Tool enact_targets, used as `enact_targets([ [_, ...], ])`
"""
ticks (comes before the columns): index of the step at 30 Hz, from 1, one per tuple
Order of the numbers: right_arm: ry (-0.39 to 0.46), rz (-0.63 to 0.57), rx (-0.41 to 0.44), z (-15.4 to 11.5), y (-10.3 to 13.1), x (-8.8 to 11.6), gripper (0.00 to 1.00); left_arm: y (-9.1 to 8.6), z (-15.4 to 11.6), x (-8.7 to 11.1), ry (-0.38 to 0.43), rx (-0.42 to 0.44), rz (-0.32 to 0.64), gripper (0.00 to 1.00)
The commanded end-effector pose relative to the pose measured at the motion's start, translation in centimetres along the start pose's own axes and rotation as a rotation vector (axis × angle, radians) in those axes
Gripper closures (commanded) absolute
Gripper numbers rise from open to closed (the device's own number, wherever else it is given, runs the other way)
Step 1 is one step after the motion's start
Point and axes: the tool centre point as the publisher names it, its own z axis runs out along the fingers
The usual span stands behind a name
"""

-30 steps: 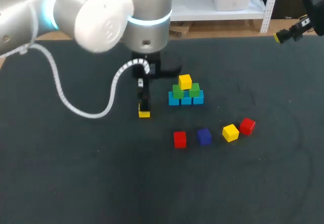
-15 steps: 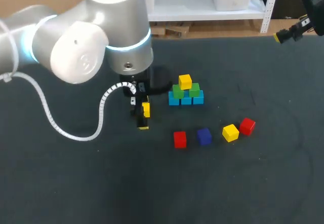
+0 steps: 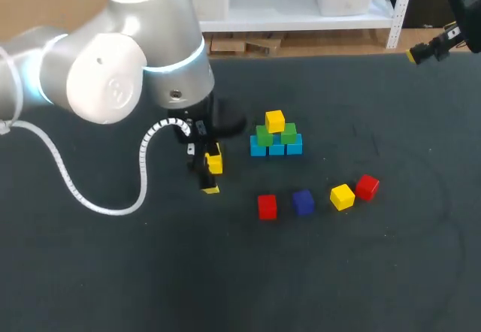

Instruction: Place the blue cubes, place green cubes on the blue cubes, place the yellow cubes on the green cubes, then place the red cubes on the yellow cubes, and place purple cube on the red cubes.

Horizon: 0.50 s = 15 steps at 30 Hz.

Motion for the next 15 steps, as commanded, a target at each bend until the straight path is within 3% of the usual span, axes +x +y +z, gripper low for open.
enact_targets([
  [1,-0.006,0.001,0.011,0.01,0.21,0.17,0.0,0.91,0.41,-0.15,0.001,0.041,-0.013,0.0],
  [15,-0.006,0.001,0.011,0.01,0.21,0.17,0.0,0.73,-0.29,-0.84,0.005,0.037,-0.017,0.0],
])
